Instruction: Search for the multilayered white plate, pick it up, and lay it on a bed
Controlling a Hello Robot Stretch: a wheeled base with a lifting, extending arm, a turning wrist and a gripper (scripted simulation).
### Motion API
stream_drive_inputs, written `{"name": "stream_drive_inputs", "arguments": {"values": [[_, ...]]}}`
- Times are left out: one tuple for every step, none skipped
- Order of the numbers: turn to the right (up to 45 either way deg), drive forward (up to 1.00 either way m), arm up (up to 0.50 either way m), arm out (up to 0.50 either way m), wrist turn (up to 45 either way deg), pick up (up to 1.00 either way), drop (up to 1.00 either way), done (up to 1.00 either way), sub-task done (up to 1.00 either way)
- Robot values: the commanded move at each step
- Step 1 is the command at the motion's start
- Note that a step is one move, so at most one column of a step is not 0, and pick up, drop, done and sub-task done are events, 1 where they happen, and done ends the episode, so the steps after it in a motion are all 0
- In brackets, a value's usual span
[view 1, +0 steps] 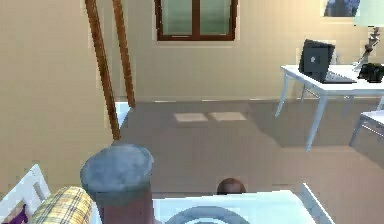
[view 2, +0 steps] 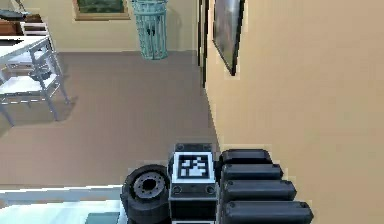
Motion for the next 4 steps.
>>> {"name": "stream_drive_inputs", "arguments": {"values": [[45.0,0.0,0.0,0.0,0.0,0.0,0.0,0.0,0.0],[39.0,0.0,0.0,0.0,0.0,0.0,0.0,0.0,0.0],[-45.0,0.0,0.0,0.0,0.0,0.0,0.0,0.0,0.0],[-45.0,0.0,0.0,0.0,0.0,0.0,0.0,0.0,0.0]]}}
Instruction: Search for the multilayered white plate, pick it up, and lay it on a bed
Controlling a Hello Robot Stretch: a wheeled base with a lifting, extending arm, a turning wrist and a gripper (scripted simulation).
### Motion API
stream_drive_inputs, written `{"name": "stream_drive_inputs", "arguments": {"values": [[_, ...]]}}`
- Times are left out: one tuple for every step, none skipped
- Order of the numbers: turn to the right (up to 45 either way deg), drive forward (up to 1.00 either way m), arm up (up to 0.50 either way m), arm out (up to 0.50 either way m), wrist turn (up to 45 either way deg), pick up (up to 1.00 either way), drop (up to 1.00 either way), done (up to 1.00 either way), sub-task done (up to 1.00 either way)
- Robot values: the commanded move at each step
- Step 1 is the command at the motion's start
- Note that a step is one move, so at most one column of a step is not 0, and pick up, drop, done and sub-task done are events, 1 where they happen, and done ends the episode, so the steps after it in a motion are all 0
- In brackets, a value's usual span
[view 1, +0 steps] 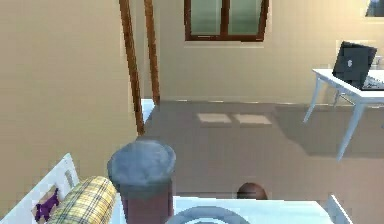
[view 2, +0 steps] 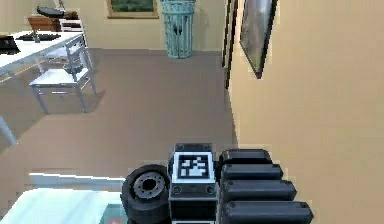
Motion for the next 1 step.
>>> {"name": "stream_drive_inputs", "arguments": {"values": [[-45.0,0.0,0.0,0.0,0.0,0.0,0.0,0.0,0.0]]}}
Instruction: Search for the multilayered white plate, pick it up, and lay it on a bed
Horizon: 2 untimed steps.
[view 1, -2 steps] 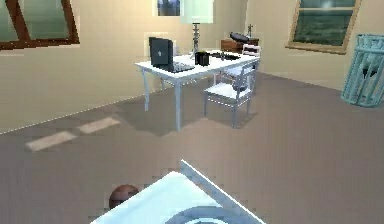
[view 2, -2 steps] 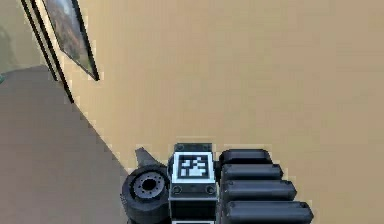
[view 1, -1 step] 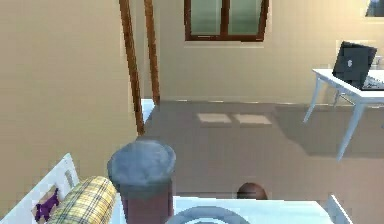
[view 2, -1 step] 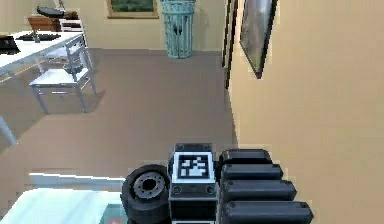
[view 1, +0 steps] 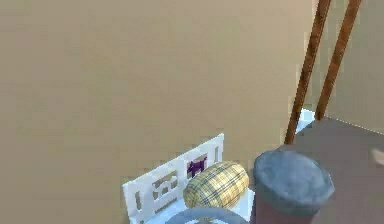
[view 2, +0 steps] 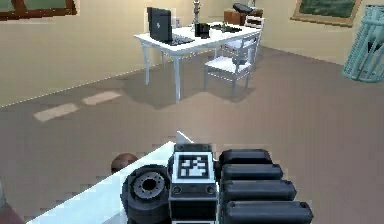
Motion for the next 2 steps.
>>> {"name": "stream_drive_inputs", "arguments": {"values": [[-36.0,0.0,0.0,0.0,0.0,0.0,0.0,0.0,0.0],[0.0,0.0,0.0,0.22,0.0,0.0,0.0,0.0,0.0]]}}
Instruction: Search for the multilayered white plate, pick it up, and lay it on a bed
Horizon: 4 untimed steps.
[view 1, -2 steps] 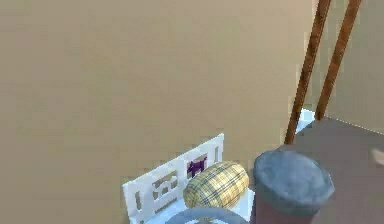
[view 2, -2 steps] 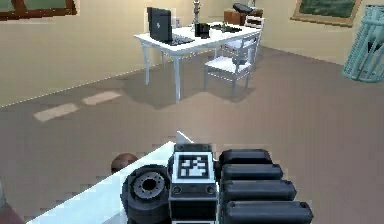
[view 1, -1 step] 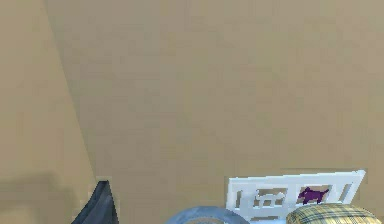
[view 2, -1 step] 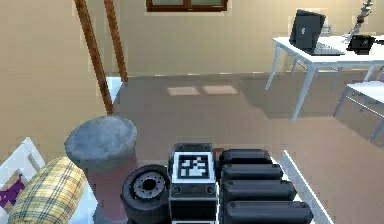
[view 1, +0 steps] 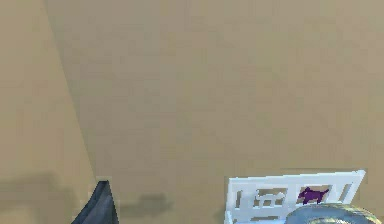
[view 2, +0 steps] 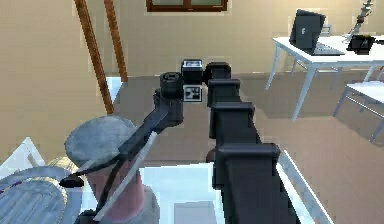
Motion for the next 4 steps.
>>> {"name": "stream_drive_inputs", "arguments": {"values": [[0.0,0.0,0.0,0.0,45.0,0.0,0.0,0.0,0.0],[0.0,0.0,0.0,0.0,45.0,0.0,0.0,0.0,0.0],[0.0,0.0,0.0,0.0,30.0,0.0,0.0,0.0,0.0],[0.0,0.0,-0.4,0.0,0.0,0.0,0.0,0.0,0.0]]}}
